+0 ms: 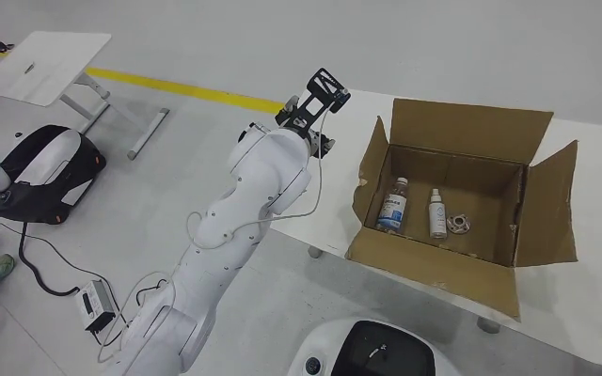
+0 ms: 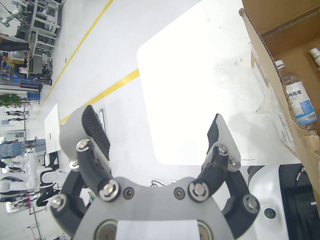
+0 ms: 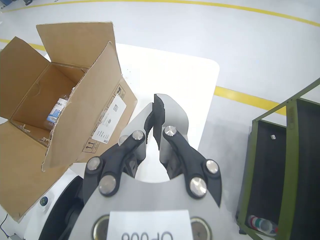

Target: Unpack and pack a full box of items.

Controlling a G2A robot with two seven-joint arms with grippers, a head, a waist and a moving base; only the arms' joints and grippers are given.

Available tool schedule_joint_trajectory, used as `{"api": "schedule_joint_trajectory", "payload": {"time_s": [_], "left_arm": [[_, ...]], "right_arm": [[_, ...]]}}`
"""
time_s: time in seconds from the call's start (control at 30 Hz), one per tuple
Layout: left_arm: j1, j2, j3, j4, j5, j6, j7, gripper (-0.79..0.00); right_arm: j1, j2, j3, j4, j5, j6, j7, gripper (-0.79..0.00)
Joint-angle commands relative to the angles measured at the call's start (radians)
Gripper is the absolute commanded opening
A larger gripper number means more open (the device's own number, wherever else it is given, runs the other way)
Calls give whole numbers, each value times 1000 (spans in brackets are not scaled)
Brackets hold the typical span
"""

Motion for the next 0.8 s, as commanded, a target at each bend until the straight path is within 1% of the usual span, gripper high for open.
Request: {"api": "schedule_joint_trajectory", "payload": {"time_s": [0.0,0.07,0.13,0.17,0.2,0.27,0.37,0.47,0.5,0.6,0.77], "left_arm": [[0,0,0,0,0,0,0,0],[0,0,0,0,0,0,0,0],[0,0,0,0,0,0,0,0],[0,0,0,0,0,0,0,0],[0,0,0,0,0,0,0,0],[0,0,0,0,0,0,0,0],[0,0,0,0,0,0,0,0],[0,0,0,0,0,0,0,0],[0,0,0,0,0,0,0,0],[0,0,0,0,0,0,0,0],[0,0,0,0,0,0,0,0]], "right_arm": [[0,0,0,0,0,0,0,-785],[0,0,0,0,0,0,0,-785],[-22,-3,-14,8,20,8,-42,-785],[-36,-2,-24,3,6,-11,-67,-785],[-48,-1,-37,-8,-40,-56,-104,-785],[-74,-2,-70,11,-106,-107,-227,-785],[-108,-8,-128,75,-179,-144,-442,-785],[-117,-12,-188,136,-308,-148,-601,-785],[-115,-15,-210,158,-316,-133,-650,-785],[-97,-20,-261,188,-323,-114,-718,-785],[-66,-23,-323,187,-331,-118,-723,-785]]}}
